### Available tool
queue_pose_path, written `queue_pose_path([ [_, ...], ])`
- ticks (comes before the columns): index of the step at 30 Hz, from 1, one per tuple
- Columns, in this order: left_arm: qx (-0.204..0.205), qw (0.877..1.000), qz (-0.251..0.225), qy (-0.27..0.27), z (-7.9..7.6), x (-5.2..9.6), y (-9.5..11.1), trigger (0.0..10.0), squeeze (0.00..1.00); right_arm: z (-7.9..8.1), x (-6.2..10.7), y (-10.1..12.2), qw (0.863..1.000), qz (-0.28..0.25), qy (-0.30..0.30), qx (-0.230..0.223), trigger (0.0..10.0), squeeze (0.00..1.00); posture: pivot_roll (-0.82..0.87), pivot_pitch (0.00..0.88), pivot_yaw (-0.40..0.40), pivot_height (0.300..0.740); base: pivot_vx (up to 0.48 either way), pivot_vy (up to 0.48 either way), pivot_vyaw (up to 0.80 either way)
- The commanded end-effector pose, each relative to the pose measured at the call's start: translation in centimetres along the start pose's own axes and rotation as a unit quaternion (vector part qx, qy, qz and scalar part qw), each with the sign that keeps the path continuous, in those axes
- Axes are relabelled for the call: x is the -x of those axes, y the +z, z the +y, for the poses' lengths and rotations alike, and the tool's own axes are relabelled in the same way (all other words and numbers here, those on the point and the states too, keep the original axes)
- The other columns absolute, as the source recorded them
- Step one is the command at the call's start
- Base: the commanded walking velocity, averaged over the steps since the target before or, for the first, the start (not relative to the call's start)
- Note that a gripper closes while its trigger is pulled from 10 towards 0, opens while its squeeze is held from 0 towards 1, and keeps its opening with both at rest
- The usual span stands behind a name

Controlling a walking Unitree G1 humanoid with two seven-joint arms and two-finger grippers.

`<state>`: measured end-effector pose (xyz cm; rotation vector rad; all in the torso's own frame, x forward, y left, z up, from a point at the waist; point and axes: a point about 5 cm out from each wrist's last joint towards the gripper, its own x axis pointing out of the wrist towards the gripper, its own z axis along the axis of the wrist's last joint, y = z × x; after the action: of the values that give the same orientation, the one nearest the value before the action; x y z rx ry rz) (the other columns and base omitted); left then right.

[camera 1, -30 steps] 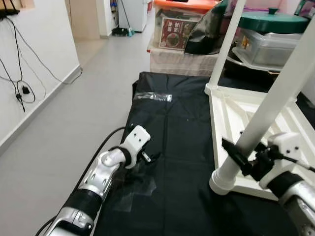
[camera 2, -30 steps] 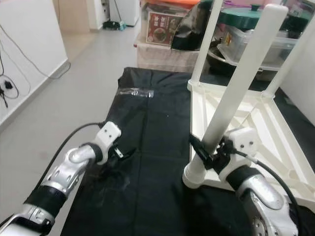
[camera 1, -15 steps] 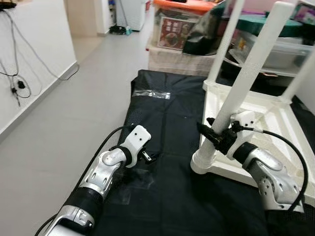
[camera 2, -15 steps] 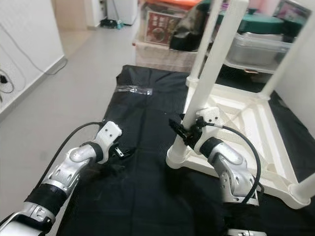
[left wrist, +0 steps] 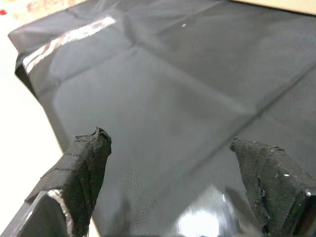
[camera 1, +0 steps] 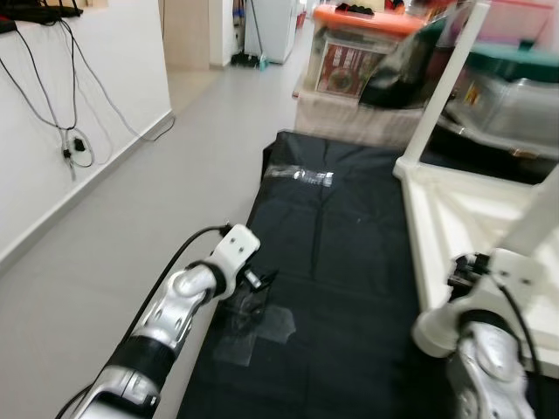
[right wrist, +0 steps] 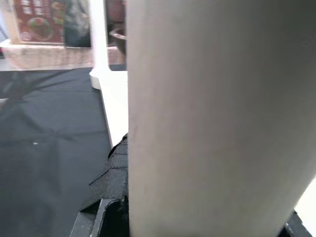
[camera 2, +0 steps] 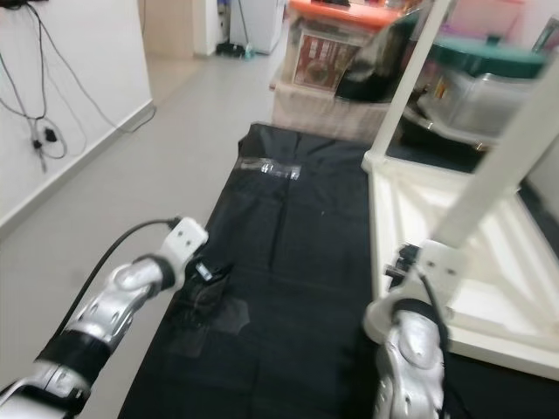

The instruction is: Building children table

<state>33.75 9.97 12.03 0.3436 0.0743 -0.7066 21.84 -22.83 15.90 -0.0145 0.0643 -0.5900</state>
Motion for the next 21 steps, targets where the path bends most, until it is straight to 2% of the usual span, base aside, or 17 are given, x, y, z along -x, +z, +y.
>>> queue_pose_path([
  [1,-0.001,1.000,0.004,-0.011,-0.2,-0.2,0.0,10.0,0.00,-0.3,0.9,-2.2,0.997,0.055,-0.043,0.019,10.0,0.00,0.07,0.000,-0.069,0.740,0.000,0.000,0.00],
  [2,-0.003,1.000,0.004,-0.013,-0.2,-0.3,0.0,10.0,0.00,0.1,0.6,-1.8,0.999,0.044,-0.021,-0.004,10.0,1.00,0.07,0.000,-0.068,0.740,0.000,0.000,0.00],
  [6,-0.004,1.000,0.002,-0.014,-0.1,-0.4,0.2,10.0,0.00,1.1,-1.2,1.3,0.994,-0.017,0.097,-0.057,10.0,1.00,0.08,0.000,-0.085,0.740,0.000,0.000,0.00],
  [7,-0.004,1.000,0.002,-0.014,-0.1,-0.4,0.2,10.0,0.00,1.1,-1.2,1.3,0.994,-0.017,0.097,-0.057,10.0,1.00,0.08,0.000,-0.085,0.740,0.000,0.000,0.00],
  [8,-0.004,1.000,0.001,-0.012,-0.1,-0.4,0.3,10.0,0.00,1.2,-1.9,2.1,0.981,-0.035,0.176,-0.070,10.0,0.00,0.08,0.000,-0.085,0.740,0.000,0.000,0.00],
  [9,-0.004,1.000,0.001,-0.012,-0.1,-0.4,0.3,10.0,0.00,1.2,-1.9,2.1,0.981,-0.035,0.176,-0.070,10.0,0.00,0.08,0.000,-0.085,0.740,0.000,0.000,0.00],
  [10,-0.003,1.000,0.001,-0.011,-0.1,-0.4,0.2,10.0,0.00,1.0,-2.3,2.6,0.968,-0.048,0.238,-0.070,10.0,0.00,0.09,0.000,-0.089,0.740,0.000,0.000,0.00],
  [11,-0.003,1.000,0.001,-0.011,-0.1,-0.4,0.2,10.0,0.00,1.0,-2.3,2.6,0.968,-0.048,0.238,-0.070,10.0,0.00,0.09,0.000,-0.089,0.740,0.000,0.000,0.00],
  [12,-0.003,1.000,0.001,-0.010,-0.3,-0.4,0.2,10.0,0.00,0.4,-2.5,2.8,0.951,-0.063,0.298,-0.053,10.0,0.00,0.10,0.000,-0.098,0.740,0.000,0.000,0.00],
  [13,-0.003,1.000,0.001,-0.010,-0.3,-0.4,0.2,10.0,0.00,0.4,-2.5,2.8,0.951,-0.063,0.298,-0.053,10.0,0.00,0.10,0.000,-0.098,0.740,0.000,0.000,0.00],
  [14,-0.003,1.000,0.001,-0.010,-0.4,-0.4,0.1,10.0,0.00,-0.2,-2.6,2.8,0.936,-0.065,0.344,-0.042,10.0,0.00,0.10,0.000,-0.101,0.740,0.000,0.000,0.00],
  [15,-0.003,1.000,0.001,-0.010,-0.4,-0.4,0.1,10.0,0.00,-0.2,-2.6,2.8,0.936,-0.065,0.344,-0.042,10.0,0.00,0.10,0.000,-0.101,0.740,0.000,0.000,0.00],
  [16,-0.003,1.000,0.001,-0.009,-0.4,-0.4,0.1,10.0,0.00,-0.7,-2.8,2.5,0.920,-0.059,0.386,-0.027,10.0,0.00,0.11,0.000,-0.111,0.740,0.000,0.000,0.00],
  [17,-0.003,1.000,0.001,-0.009,-0.4,-0.4,0.1,10.0,0.00,-0.7,-2.8,2.5,0.920,-0.059,0.386,-0.027,10.0,0.00,0.11,0.000,-0.111,0.740,0.000,0.000,0.00],
  [18,-0.003,1.000,0.001,-0.007,-0.5,-0.4,0.1,10.0,0.00,-0.6,-3.1,2.1,0.902,-0.046,0.430,-0.011,10.0,0.00,0.11,0.000,-0.112,0.740,0.000,0.000,0.00],
  [19,-0.003,1.000,0.001,-0.007,-0.5,-0.4,0.1,10.0,0.00,-0.6,-3.1,2.1,0.902,-0.046,0.430,-0.011,10.0,0.00,0.11,0.000,-0.112,0.740,0.000,0.000,0.00],
  [21,-0.002,1.000,-0.001,-0.007,-0.6,-0.6,0.2,10.0,0.00,0.2,-3.8,1.5,0.877,-0.031,0.480,0.011,10.0,0.00,0.12,0.000,-0.117,0.740,0.000,0.000,0.00],
])
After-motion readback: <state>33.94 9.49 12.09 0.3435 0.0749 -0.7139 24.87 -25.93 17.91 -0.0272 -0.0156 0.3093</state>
